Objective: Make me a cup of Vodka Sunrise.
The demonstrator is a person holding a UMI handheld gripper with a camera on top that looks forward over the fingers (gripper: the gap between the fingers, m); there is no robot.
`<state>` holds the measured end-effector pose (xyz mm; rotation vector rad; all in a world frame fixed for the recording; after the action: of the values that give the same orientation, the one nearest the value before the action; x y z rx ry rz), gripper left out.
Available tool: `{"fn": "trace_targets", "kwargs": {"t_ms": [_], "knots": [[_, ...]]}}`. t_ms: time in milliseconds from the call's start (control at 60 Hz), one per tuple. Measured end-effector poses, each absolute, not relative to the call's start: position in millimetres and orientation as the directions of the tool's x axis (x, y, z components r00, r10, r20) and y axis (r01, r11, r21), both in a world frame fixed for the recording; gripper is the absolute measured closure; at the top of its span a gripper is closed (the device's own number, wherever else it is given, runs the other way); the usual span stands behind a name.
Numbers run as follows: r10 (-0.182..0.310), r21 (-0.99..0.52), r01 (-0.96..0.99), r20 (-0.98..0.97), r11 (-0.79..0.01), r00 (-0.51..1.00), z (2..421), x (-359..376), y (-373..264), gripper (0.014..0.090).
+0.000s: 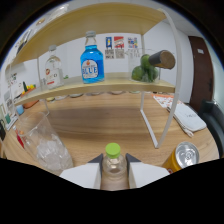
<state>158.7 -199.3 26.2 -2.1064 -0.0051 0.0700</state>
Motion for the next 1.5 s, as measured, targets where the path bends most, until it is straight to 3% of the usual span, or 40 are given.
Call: {"fn": "trace_targets", "kwargs": {"t_ms": [117, 300, 483, 667, 1117, 1500], "knots": [[0.02, -0.855, -0.011, -0.025, -0.518, 1.0, 31.4, 161.9, -206.8, 0.0551], [0.0, -0.871, -0.007, -0.008, -0.492, 1.0, 79.1, 155.2, -226.6, 0.0193], [-0.054, -0.878, 0.009, 0.039, -0.478, 0.998, 139.3, 141.2, -255.0, 0.0186], [-0.069, -0.863, 0.012, 0.054, -0.505, 0.996, 170.5, 110.7, -285.4, 0.0186], [-0.05, -0.826, 0.014, 0.051, -0.563, 0.997, 168.2, 49.6, -325.9, 0.0187], [-0.066, -0.826, 0.009, 0.056, -0.564, 0.996, 169.6, 40.9, -327.8, 0.0188]]}}
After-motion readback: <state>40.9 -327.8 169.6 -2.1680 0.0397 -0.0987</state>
